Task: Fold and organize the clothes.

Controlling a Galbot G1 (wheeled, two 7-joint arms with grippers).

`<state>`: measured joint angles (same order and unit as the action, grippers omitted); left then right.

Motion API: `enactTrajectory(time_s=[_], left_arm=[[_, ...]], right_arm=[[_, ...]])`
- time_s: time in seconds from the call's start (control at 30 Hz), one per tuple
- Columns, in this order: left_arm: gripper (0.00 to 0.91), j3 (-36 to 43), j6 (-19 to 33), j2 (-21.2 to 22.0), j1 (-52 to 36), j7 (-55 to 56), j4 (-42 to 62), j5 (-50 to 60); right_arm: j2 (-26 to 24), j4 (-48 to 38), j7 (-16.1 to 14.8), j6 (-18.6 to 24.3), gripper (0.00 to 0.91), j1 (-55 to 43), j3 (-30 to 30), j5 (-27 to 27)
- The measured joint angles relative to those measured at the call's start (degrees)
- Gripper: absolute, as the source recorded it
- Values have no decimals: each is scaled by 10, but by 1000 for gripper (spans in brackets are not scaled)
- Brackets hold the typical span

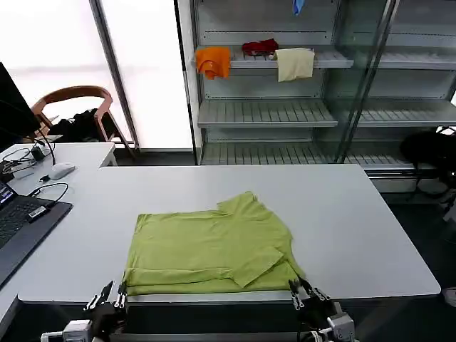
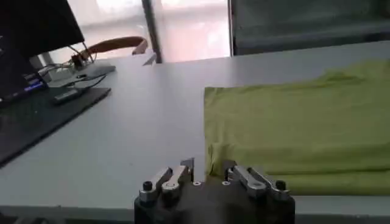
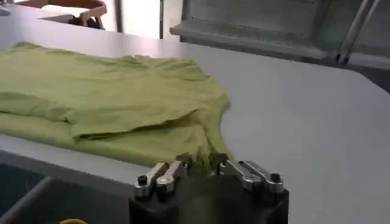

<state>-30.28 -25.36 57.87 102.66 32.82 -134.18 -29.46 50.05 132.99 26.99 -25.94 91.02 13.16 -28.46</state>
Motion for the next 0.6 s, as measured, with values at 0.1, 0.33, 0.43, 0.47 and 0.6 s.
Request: enactTrajectory(time_s=[0.1, 0.33, 0.43, 0.47, 0.6], left_arm=[[907, -5, 0, -2, 4, 7, -12, 2], [907, -29, -7, -10, -15, 10, -46, -6], [907, -39, -6, -15, -37, 5, -50, -18], [907, -41, -3, -17, -47, -1, -50, -23], [907, -40, 8, -22, -96, -28, -35, -42]], right_arm=[[3, 11, 5, -3, 907, -1, 7, -4], [2, 30, 8, -9, 907, -19, 33, -23], [7, 27, -4, -8, 907, -46, 37, -28], [9, 21, -9, -6, 907, -61, 36, -31], [20, -16, -31, -3, 907, -135, 25, -43]])
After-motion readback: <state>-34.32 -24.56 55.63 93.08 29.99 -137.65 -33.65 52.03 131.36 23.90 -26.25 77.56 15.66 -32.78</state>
